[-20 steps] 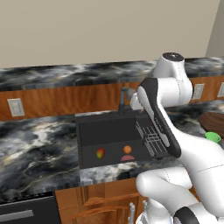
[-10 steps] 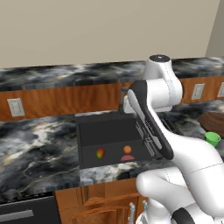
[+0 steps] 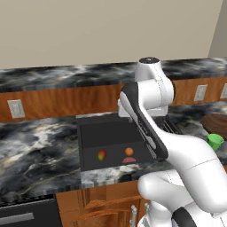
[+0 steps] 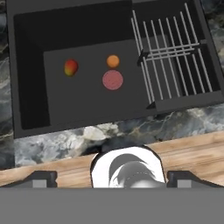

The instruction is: Remove the mango and tangerine from the sink. Then move the bowl and cup from the counter to the sink for washing.

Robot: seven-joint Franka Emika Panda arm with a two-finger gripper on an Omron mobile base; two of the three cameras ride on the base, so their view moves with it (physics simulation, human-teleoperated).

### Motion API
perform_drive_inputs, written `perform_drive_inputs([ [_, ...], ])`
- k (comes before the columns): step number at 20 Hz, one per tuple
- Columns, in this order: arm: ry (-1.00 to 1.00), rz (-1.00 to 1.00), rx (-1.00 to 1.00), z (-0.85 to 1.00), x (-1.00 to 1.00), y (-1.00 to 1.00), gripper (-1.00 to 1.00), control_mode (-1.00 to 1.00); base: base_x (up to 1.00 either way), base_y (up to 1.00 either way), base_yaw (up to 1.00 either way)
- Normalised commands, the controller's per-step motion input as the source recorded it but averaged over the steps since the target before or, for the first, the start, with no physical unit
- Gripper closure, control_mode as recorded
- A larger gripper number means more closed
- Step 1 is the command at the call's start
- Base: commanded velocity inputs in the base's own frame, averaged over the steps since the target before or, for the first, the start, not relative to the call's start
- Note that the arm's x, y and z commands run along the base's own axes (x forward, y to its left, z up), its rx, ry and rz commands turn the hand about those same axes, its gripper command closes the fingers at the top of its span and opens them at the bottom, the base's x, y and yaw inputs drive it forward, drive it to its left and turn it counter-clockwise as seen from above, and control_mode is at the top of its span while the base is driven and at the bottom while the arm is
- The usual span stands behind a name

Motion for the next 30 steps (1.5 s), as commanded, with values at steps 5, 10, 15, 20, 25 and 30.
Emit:
perform_drive_inputs([
  [5,-0.17,-0.03,-0.05,-0.24,-0.04,0.16,-1.00,-1.00,0.00,0.00,0.00],
  [10,-0.21,-0.01,-0.03,-0.28,0.00,0.09,-1.00,-1.00,0.00,0.00,0.00],
  [15,-0.06,-0.06,0.00,-0.20,0.07,0.01,-1.00,-1.00,0.00,0.00,0.00],
  [20,0.01,-0.08,0.00,-0.07,0.14,0.00,-1.00,-1.00,0.00,0.00,0.00],
  [25,0.10,-0.07,0.00,0.00,0.14,0.04,-1.00,-1.00,0.00,0.00,0.00],
  [30,0.13,-0.04,0.00,-0.01,0.14,0.06,-1.00,-1.00,0.00,0.00,0.00],
])
